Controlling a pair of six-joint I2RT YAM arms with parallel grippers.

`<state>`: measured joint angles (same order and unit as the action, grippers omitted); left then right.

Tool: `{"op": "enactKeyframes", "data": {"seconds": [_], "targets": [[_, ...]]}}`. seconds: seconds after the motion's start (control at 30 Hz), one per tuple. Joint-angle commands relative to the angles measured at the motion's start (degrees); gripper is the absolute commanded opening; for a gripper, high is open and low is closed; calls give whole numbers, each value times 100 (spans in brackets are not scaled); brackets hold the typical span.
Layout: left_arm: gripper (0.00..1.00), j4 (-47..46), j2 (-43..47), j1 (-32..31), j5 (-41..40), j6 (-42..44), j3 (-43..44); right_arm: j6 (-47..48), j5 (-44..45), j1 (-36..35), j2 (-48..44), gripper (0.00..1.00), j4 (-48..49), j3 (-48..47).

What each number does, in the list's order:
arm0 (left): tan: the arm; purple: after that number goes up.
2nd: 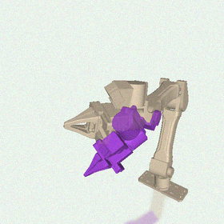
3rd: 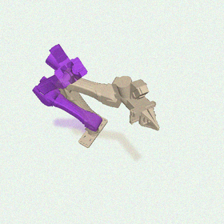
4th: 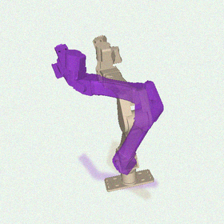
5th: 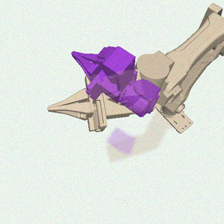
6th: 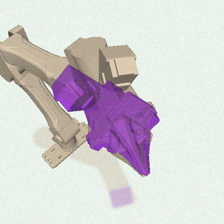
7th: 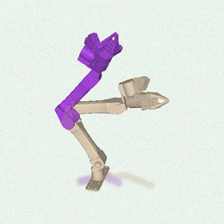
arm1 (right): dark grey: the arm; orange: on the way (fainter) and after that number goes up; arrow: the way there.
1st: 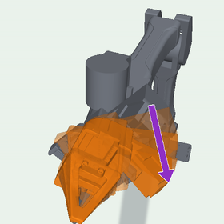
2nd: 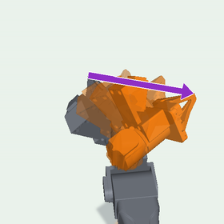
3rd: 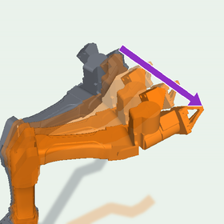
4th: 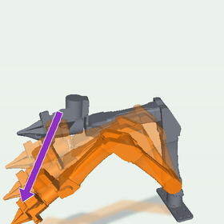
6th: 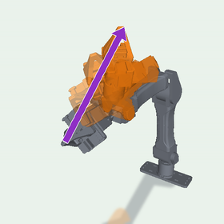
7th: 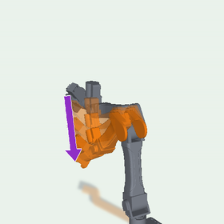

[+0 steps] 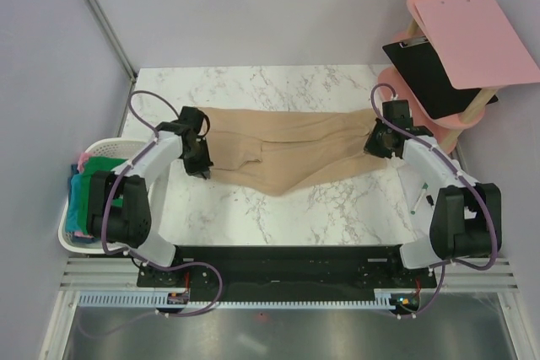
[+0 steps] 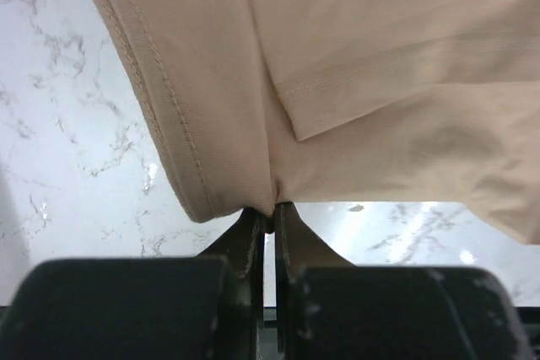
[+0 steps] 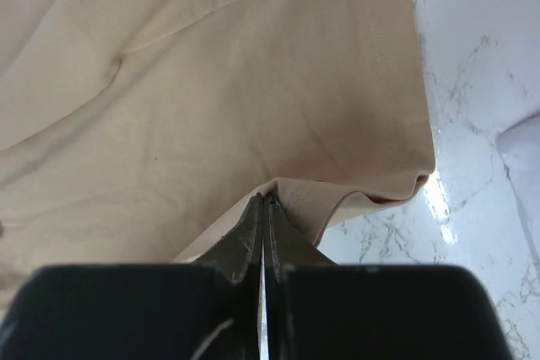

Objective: Fold and stack the t-shirts
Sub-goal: Fold the other side of the tshirt into a rectangle

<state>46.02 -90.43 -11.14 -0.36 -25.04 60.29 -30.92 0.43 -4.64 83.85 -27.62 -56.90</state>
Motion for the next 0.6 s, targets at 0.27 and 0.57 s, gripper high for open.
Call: {"op": "enactKeyframes", "data": {"seconds": [0.27, 0.57], "targets": [[2, -172, -843, 6, 651, -27, 2249, 349, 317, -10, 948, 0, 880, -1120], [2, -401, -2320, 260, 695, -291, 3717, 297, 555, -1, 1985, 0, 1206, -1973]]}}
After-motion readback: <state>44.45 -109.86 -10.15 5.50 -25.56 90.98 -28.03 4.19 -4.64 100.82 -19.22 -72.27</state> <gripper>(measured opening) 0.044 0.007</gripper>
